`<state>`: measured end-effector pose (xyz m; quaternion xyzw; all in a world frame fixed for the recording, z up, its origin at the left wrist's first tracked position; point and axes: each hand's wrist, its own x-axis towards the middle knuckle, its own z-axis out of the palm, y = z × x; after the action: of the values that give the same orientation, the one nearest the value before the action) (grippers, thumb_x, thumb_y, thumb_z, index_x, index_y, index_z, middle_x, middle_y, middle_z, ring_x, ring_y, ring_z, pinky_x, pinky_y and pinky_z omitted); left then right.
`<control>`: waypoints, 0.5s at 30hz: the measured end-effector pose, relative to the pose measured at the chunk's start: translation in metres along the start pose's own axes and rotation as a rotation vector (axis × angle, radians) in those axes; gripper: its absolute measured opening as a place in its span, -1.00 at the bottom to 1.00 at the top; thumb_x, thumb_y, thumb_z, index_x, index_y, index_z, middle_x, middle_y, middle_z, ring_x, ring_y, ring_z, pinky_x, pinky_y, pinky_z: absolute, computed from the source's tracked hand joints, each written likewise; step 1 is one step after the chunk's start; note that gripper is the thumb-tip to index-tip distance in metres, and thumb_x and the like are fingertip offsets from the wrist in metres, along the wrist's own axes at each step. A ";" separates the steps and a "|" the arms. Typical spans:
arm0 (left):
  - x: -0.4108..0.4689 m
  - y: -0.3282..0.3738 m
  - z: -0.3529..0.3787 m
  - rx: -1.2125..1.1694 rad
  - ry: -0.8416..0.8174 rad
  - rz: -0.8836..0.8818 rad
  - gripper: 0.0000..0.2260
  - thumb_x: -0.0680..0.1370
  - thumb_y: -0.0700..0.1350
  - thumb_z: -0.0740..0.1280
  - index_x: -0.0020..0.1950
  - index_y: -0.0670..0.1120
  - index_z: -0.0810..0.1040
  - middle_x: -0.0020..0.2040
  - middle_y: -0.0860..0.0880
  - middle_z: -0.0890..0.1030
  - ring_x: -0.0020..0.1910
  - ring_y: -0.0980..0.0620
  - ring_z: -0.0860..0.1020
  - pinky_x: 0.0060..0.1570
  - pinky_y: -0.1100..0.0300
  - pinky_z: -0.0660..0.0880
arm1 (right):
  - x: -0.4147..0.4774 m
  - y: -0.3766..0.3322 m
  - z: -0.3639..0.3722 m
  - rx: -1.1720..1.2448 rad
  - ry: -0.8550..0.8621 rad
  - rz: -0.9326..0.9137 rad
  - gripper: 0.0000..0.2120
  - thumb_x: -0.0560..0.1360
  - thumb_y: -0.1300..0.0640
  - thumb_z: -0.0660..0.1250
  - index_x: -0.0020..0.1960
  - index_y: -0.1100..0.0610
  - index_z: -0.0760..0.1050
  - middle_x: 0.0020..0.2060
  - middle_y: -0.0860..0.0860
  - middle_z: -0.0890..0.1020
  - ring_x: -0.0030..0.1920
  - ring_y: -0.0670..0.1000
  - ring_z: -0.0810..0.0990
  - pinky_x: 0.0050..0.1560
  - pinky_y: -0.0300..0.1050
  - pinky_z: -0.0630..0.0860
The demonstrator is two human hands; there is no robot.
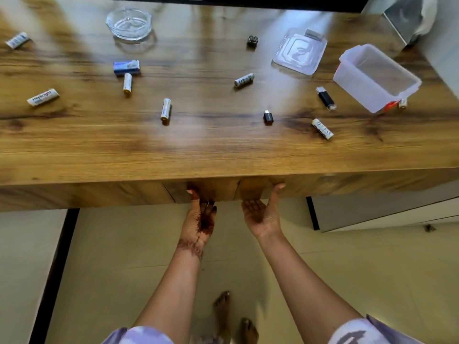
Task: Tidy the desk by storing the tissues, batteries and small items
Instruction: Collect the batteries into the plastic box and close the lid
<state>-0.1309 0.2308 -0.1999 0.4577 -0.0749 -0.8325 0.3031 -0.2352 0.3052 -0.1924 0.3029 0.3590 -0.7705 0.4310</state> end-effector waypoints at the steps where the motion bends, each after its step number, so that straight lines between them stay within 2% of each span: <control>1: 0.000 0.000 0.000 0.000 0.013 0.000 -0.54 0.54 0.14 0.17 0.34 -0.09 0.37 0.37 -0.06 0.42 0.35 -0.01 0.38 0.42 0.10 0.21 | 0.000 -0.001 0.000 -0.015 0.004 0.003 0.02 0.13 -0.28 0.38 0.41 0.25 0.18 0.29 0.18 0.40 0.35 0.13 0.35 0.42 0.00 0.24; 3: 0.000 -0.002 -0.002 -0.008 0.021 0.004 -0.56 0.54 0.14 0.17 0.31 -0.09 0.38 0.37 -0.06 0.41 0.31 -0.01 0.41 0.42 0.09 0.21 | 0.000 -0.003 -0.002 -0.030 0.005 0.010 0.00 0.13 -0.27 0.37 0.40 0.26 0.20 0.31 0.19 0.38 0.34 0.14 0.35 0.42 -0.01 0.25; 5: 0.000 -0.007 -0.008 -0.023 0.028 0.011 -0.63 0.54 0.13 0.18 0.20 -0.09 0.43 0.34 -0.06 0.43 0.16 0.02 0.48 0.40 0.10 0.25 | -0.001 -0.002 -0.010 -0.041 0.002 0.015 0.03 0.11 -0.27 0.39 0.41 0.25 0.18 0.31 0.20 0.38 0.34 0.15 0.36 0.41 -0.02 0.25; 7: -0.003 -0.013 -0.017 -0.024 0.031 0.019 -0.57 0.53 0.13 0.17 0.27 -0.13 0.39 0.31 -0.06 0.43 0.06 0.05 0.52 0.38 0.10 0.27 | -0.001 -0.001 -0.023 -0.054 0.004 0.029 0.10 0.06 -0.27 0.43 0.43 0.24 0.16 0.29 0.21 0.39 0.33 0.15 0.36 0.41 -0.02 0.25; 9: -0.008 -0.019 -0.029 -0.031 0.030 0.016 -0.40 0.48 0.16 0.21 0.41 -0.16 0.28 0.36 -0.07 0.41 0.10 0.05 0.51 0.40 0.08 0.25 | -0.005 0.000 -0.036 -0.070 -0.003 0.023 0.22 -0.06 -0.28 0.51 0.42 0.25 0.16 0.29 0.21 0.38 0.32 0.16 0.38 0.39 -0.02 0.27; 12: -0.021 -0.022 -0.037 -0.027 0.021 0.012 -0.28 0.39 0.18 0.24 0.45 -0.17 0.23 0.38 -0.07 0.39 0.25 0.00 0.44 0.42 0.05 0.23 | -0.016 0.001 -0.048 -0.124 -0.013 0.007 0.37 -0.30 -0.31 0.56 0.38 0.26 0.24 0.29 0.21 0.41 0.26 0.13 0.43 0.27 -0.05 0.37; 14: -0.034 -0.026 -0.035 0.066 0.022 0.026 -0.36 0.49 0.19 0.16 0.44 -0.18 0.23 0.29 -0.05 0.42 0.32 -0.03 0.40 0.42 0.07 0.22 | -0.027 0.001 -0.051 -0.231 -0.027 -0.005 0.27 -0.23 -0.41 0.49 0.33 0.23 0.32 0.22 0.19 0.49 0.18 0.08 0.50 0.13 -0.11 0.45; 15: -0.043 -0.028 -0.033 0.198 0.048 0.048 -0.41 0.53 0.18 0.11 0.42 -0.18 0.26 0.23 -0.04 0.44 0.32 -0.03 0.40 0.40 0.10 0.24 | -0.036 0.001 -0.051 -0.346 -0.023 -0.014 0.15 -0.11 -0.47 0.42 0.29 0.20 0.36 0.17 0.17 0.54 0.12 0.05 0.54 0.08 -0.13 0.46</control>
<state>-0.0999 0.2835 -0.1990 0.5031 -0.1607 -0.8023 0.2780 -0.2098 0.3623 -0.1933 0.2129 0.4833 -0.7036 0.4755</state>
